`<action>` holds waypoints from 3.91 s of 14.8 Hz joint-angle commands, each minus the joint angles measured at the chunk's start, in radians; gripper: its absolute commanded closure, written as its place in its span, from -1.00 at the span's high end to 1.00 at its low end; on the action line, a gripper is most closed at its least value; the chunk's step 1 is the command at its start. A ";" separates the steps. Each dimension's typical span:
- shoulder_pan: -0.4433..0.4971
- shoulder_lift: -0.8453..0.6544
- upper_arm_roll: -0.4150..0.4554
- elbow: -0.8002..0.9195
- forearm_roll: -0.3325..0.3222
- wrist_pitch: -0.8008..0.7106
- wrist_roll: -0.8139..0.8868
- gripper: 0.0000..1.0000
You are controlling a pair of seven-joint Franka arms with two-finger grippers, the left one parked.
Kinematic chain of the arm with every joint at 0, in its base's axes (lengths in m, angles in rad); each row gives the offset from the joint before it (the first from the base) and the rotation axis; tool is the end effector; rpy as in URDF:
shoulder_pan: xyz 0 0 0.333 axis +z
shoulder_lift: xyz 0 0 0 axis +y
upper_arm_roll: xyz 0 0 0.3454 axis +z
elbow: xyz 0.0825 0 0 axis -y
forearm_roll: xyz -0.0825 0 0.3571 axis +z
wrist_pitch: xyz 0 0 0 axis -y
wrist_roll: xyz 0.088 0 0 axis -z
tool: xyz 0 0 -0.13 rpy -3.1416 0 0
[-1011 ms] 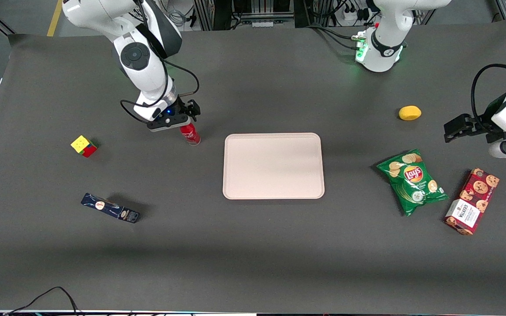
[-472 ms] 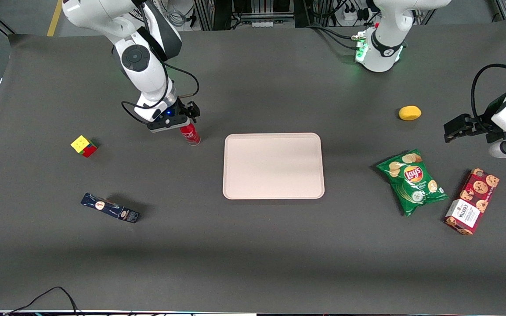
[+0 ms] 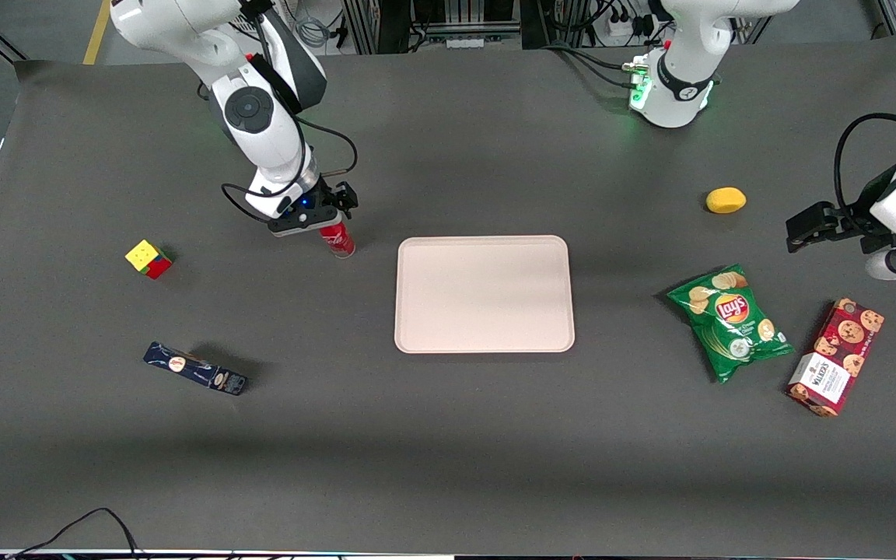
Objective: Place coke bottle on tray
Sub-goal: 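Lower the right gripper and close it around the bottle's body, then lift the bottle upright with the right gripper, then carry the bottle over the white tray and lower it onto it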
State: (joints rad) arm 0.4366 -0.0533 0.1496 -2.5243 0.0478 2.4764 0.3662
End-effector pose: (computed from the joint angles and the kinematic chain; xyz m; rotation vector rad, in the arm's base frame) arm 0.3657 0.2433 0.3240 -3.1071 -0.2840 0.0086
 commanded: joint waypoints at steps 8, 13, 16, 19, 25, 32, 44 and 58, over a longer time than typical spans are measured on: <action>-0.013 0.026 0.025 -0.021 0.020 0.021 0.010 1.00; -0.015 0.026 0.025 -0.022 0.020 0.022 -0.001 0.56; -0.015 0.026 0.025 -0.018 0.020 0.022 0.000 -0.18; -0.016 0.026 0.025 -0.013 0.020 0.022 0.003 -1.00; -0.016 0.009 0.024 0.086 0.020 -0.066 0.000 -1.00; -0.039 -0.042 -0.007 0.506 0.017 -0.567 -0.006 -1.00; 0.082 0.082 -0.033 0.933 0.021 -0.850 0.164 -1.00; 0.159 0.429 -0.012 0.819 -0.074 -0.381 0.273 -1.00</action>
State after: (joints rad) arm 0.6012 0.3724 0.1341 -1.6735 -0.0076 2.0384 0.6551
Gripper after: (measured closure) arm 0.511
